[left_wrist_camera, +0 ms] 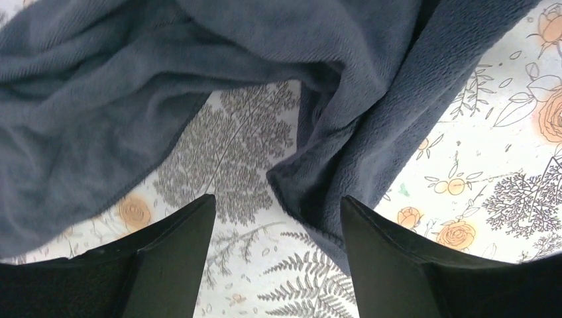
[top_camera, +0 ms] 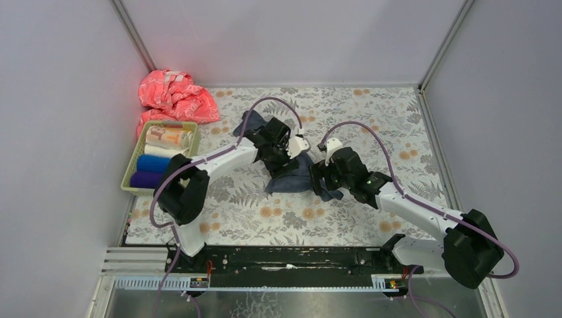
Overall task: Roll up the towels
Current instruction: Flatten out the towel at the center of the board.
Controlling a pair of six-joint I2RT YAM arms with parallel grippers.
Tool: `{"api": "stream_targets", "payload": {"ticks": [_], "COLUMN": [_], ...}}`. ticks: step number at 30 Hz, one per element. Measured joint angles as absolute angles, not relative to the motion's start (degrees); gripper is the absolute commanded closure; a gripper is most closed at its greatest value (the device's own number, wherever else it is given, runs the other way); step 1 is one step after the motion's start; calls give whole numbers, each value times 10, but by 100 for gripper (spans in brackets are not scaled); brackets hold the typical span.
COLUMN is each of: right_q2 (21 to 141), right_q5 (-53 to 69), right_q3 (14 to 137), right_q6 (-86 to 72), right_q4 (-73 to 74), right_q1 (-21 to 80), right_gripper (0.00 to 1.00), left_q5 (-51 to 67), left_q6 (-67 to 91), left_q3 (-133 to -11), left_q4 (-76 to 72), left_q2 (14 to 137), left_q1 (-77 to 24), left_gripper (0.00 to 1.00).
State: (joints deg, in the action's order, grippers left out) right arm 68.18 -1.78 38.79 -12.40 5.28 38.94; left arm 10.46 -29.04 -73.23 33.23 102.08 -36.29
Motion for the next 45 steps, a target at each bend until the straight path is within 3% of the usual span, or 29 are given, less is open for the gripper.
{"api": "stream_targets", "payload": {"ticks": [4, 8, 12, 16, 25, 33, 41, 45], "right_q2": [680, 679, 679, 679, 679, 679, 703, 733], "right_q5": [-15, -8, -8, -8, -10, -8, 9, 48], "right_q3": [387, 387, 387, 387, 388, 398, 429, 458], "right_q6": [-124, -121, -119, -118, -118, -114, -96, -88], "right_q4": [53, 53, 53, 53, 53, 53, 53, 53], "right_q1": [389, 389, 389, 389, 389, 389, 389, 389], "right_gripper": [7, 7, 7, 8, 8, 9, 10, 11], "left_q5": [145, 183, 212, 245, 279, 145, 90, 69], "left_q6": [-336, -359, -374, -382, -338, -135, -12, 18], "left_q3": [-759, -778, -811, -819, -817, -829, -647, -616], "left_q4": [333, 336, 352, 369, 384, 376, 334, 329], "left_q2": [1053, 1078, 1108, 1112, 1027, 856, 611, 573], "left_q1": [-358, -343, -331, -325, -318, -279, -280, -280], "left_gripper": [34, 44, 76, 99, 100, 100, 100, 100]}}
